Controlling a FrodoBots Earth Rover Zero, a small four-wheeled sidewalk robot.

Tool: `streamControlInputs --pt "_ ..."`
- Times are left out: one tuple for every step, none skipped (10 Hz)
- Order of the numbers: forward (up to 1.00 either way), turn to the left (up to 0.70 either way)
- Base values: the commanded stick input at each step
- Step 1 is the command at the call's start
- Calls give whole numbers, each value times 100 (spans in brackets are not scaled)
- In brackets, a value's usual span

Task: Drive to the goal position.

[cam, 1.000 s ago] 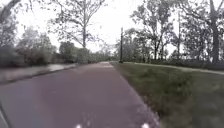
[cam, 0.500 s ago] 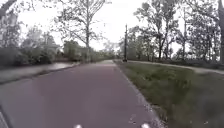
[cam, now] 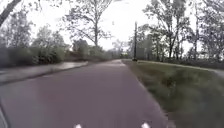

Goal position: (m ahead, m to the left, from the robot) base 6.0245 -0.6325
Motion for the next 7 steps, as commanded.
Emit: streamControlInputs --pt "100 -10" --pt "100 -36" --pt "100 -40" --pt "100 -40" --pt "100 -32" --pt "100 -18" --pt "100 -3"
